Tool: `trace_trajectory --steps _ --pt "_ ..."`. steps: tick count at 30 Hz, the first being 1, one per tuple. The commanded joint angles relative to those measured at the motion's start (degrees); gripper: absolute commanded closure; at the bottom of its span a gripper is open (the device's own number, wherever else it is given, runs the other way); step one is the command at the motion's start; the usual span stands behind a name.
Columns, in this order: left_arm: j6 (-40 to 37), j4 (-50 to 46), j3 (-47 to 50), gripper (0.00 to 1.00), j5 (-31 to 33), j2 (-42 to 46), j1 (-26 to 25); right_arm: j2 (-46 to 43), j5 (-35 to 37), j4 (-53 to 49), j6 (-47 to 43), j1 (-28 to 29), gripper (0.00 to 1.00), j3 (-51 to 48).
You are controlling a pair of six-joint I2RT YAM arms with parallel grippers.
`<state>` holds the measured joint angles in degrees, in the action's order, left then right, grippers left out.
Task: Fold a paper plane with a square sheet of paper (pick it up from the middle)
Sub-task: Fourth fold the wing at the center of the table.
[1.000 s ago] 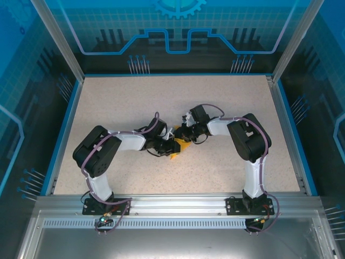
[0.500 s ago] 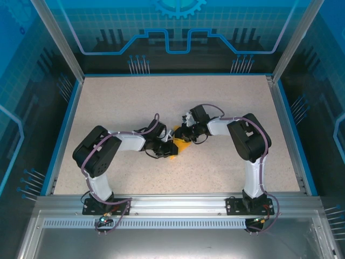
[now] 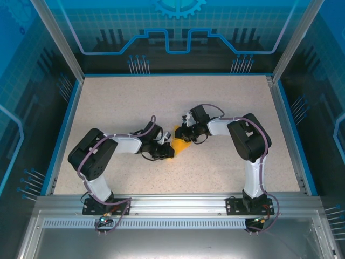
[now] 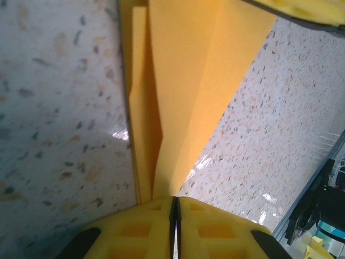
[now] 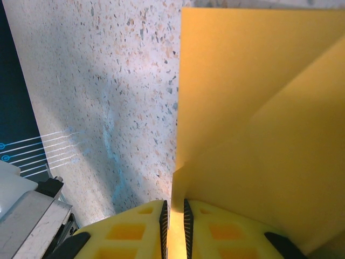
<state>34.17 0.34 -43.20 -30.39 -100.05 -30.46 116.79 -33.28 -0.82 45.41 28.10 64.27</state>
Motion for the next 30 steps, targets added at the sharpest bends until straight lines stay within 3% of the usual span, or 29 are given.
trace_trajectory --steps 1,11,22,30 --pt "-0.30 -5.48 2.96 0.88 1.19 1.75 0.84 5.29 6.99 -4.98 -1.33 0.25 0.81 -2.22" --pt "3.38 -3.05 1.88 0.87 -0.61 11.41 2.33 5.20 6.65 -4.39 -0.85 0.30 0.81 -2.14" --pt "6.60 4.15 -6.97 0.84 -2.75 -1.81 1.99 5.71 5.97 -3.54 -0.08 0.33 0.80 -1.95" --pt "6.15 0.73 -6.79 0.88 1.12 -7.36 1.90 5.66 5.55 -3.31 0.10 0.34 0.80 -1.85"
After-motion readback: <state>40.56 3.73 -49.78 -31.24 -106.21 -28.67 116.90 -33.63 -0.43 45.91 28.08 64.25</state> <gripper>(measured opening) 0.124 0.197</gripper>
